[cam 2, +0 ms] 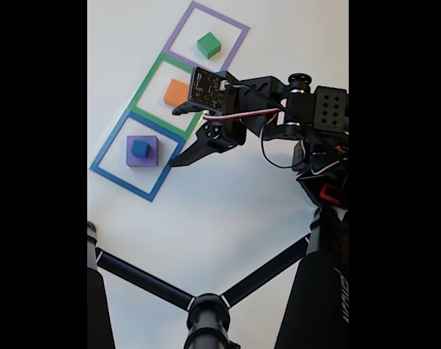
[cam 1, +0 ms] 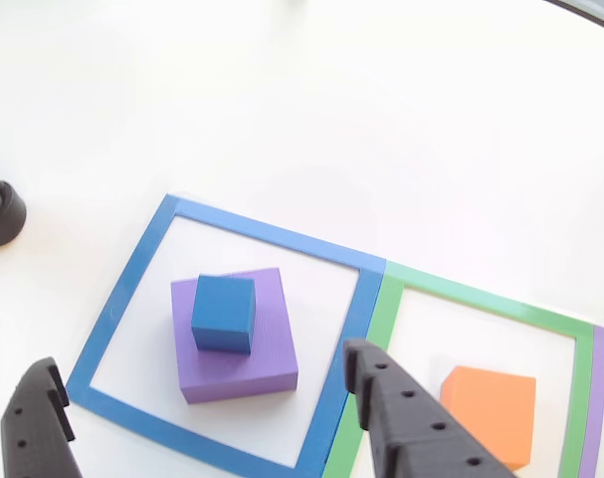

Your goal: Tower of hanoi

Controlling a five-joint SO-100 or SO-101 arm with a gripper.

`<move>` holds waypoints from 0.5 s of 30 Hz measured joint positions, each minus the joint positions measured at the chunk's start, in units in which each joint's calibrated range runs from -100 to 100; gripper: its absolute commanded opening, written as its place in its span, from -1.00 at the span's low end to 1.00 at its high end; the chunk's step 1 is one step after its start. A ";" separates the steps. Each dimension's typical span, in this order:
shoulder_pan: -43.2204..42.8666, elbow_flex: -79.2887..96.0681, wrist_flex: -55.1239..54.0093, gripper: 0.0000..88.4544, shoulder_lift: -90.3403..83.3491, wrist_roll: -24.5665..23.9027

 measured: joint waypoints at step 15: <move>1.05 10.36 -56.35 -0.20 36.98 0.00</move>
